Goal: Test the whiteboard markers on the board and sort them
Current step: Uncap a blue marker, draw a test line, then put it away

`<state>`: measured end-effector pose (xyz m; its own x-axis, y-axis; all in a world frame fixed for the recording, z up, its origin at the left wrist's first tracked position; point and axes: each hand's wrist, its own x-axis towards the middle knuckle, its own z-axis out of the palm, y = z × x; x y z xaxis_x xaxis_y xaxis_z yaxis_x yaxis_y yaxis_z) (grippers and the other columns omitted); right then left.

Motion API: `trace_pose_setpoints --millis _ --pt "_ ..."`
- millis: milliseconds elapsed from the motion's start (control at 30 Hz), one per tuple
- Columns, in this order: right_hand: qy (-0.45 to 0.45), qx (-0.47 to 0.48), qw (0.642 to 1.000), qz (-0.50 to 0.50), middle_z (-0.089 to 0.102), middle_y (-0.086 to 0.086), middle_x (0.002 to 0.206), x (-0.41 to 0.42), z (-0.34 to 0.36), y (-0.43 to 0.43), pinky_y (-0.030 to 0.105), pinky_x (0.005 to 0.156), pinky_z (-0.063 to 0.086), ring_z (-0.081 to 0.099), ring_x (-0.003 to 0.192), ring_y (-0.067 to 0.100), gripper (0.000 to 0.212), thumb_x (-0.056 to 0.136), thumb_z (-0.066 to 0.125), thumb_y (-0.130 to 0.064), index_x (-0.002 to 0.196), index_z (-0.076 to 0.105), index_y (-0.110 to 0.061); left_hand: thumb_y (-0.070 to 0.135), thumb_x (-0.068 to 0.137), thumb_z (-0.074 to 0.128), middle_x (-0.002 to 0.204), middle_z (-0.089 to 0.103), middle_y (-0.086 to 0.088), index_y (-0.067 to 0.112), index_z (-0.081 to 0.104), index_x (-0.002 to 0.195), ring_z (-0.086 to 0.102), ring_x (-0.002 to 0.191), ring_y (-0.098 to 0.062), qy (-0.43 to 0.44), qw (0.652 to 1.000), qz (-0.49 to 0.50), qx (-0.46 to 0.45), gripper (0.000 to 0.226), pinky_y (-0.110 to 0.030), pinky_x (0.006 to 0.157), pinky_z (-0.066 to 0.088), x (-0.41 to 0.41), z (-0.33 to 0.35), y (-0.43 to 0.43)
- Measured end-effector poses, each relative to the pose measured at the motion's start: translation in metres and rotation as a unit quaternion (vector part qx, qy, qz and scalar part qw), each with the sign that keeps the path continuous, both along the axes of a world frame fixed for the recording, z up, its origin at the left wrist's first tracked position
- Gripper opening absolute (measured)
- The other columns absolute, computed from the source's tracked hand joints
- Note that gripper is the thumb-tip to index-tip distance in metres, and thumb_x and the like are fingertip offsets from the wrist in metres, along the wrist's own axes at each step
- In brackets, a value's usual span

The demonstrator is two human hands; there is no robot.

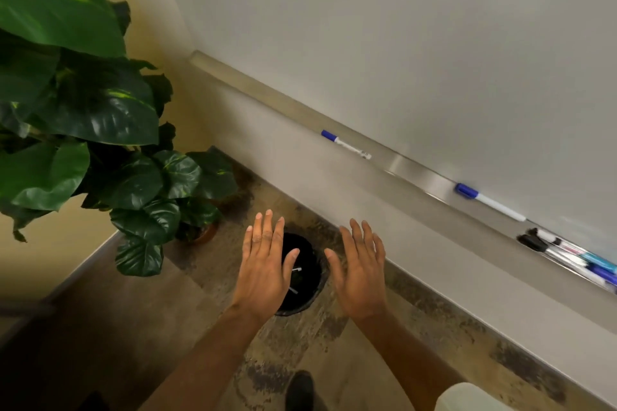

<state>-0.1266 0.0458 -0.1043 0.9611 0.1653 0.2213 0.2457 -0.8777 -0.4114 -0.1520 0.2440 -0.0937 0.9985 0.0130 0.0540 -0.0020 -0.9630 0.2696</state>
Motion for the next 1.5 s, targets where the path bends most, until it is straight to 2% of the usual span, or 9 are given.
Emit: trace_pose_setpoints --millis 233,533,700,867,1000,1167,1300,1400,1500 --pt "-0.029 0.001 0.999 -0.033 0.033 0.005 0.157 -0.010 0.052 -0.060 0.047 0.121 0.015 0.016 0.150 0.020 0.051 0.102 0.042 -0.045 0.143 0.047 -0.014 0.050 0.109 0.023 0.171 -0.002 -0.009 0.012 0.013 0.162 -0.010 0.157 -0.021 -0.028 0.998 -0.058 0.005 0.066 -0.043 0.127 0.000 0.009 0.051 -0.072" --pt "-0.067 0.005 0.994 -0.086 0.028 0.003 0.159 -0.025 0.105 -0.162 0.046 0.121 0.015 0.016 0.150 0.020 0.050 0.102 0.042 -0.045 0.144 0.045 -0.017 0.049 0.109 0.024 0.170 -0.010 -0.008 0.014 0.005 0.163 -0.014 0.157 -0.019 -0.056 0.991 -0.124 -0.008 0.067 -0.042 0.126 -0.003 0.021 0.105 -0.173" --pt "-0.083 0.002 0.989 -0.120 0.025 0.003 0.161 -0.033 0.128 -0.216 0.046 0.120 0.016 0.014 0.151 0.018 0.054 0.103 0.034 -0.048 0.148 0.040 -0.018 0.053 0.108 0.019 0.170 -0.013 -0.006 0.016 0.002 0.163 -0.017 0.156 -0.018 -0.064 0.988 -0.139 -0.003 0.068 -0.037 0.125 -0.010 0.020 0.130 -0.224" --pt "-0.081 -0.009 0.986 -0.148 0.021 0.000 0.162 -0.040 0.141 -0.262 0.044 0.120 0.013 0.009 0.151 0.017 0.054 0.102 0.037 -0.048 0.149 0.037 -0.021 0.056 0.107 0.015 0.170 -0.013 -0.005 0.017 0.003 0.163 -0.016 0.156 -0.018 -0.073 0.986 -0.150 0.000 0.069 -0.037 0.125 -0.009 0.018 0.147 -0.262" --pt "-0.075 -0.008 0.982 -0.172 0.021 -0.001 0.163 -0.040 0.150 -0.288 0.044 0.120 0.011 0.011 0.151 0.018 0.057 0.102 0.028 -0.053 0.151 0.033 -0.023 0.059 0.106 0.012 0.171 -0.012 -0.003 0.018 0.004 0.163 -0.012 0.157 -0.019 -0.074 0.984 -0.163 0.001 0.070 -0.037 0.125 -0.007 0.021 0.152 -0.283" --pt "-0.076 0.001 0.977 -0.199 0.024 0.001 0.162 -0.031 0.150 -0.301 0.043 0.119 0.009 0.014 0.151 0.020 0.057 0.102 0.026 -0.053 0.150 0.034 -0.023 0.058 0.106 0.012 0.170 -0.017 -0.001 0.022 -0.003 0.163 -0.014 0.157 -0.019 -0.077 0.979 -0.191 0.000 0.069 -0.039 0.125 -0.005 0.040 0.151 -0.294" --pt "-0.071 0.009 0.973 -0.218 0.024 0.001 0.161 -0.019 0.140 -0.300 0.046 0.118 0.012 0.015 0.150 0.021 0.059 0.103 0.023 -0.054 0.149 0.037 -0.021 0.056 0.107 0.017 0.171 -0.012 -0.002 0.020 0.002 0.163 -0.011 0.157 -0.020 -0.064 0.974 -0.218 -0.003 0.069 -0.040 0.125 -0.003 0.065 0.139 -0.296" --pt "-0.065 0.011 0.971 -0.229 0.025 0.001 0.161 -0.007 0.127 -0.294 0.045 0.118 0.012 0.014 0.151 0.019 0.055 0.102 0.031 -0.050 0.149 0.037 -0.022 0.054 0.107 0.021 0.171 -0.006 -0.004 0.019 0.008 0.163 -0.008 0.158 -0.020 -0.046 0.971 -0.233 -0.005 0.068 -0.037 0.125 -0.005 0.088 0.125 -0.295" --pt "-0.060 0.008 0.971 -0.230 0.033 0.002 0.158 0.010 0.112 -0.287 0.042 0.118 0.015 0.019 0.149 0.018 0.051 0.101 0.036 -0.047 0.145 0.041 -0.024 0.058 0.106 0.015 0.171 -0.001 -0.004 0.019 0.010 0.163 -0.011 0.157 -0.017 -0.012 0.970 -0.241 -0.009 0.069 -0.034 0.125 -0.008 0.108 0.108 -0.293"
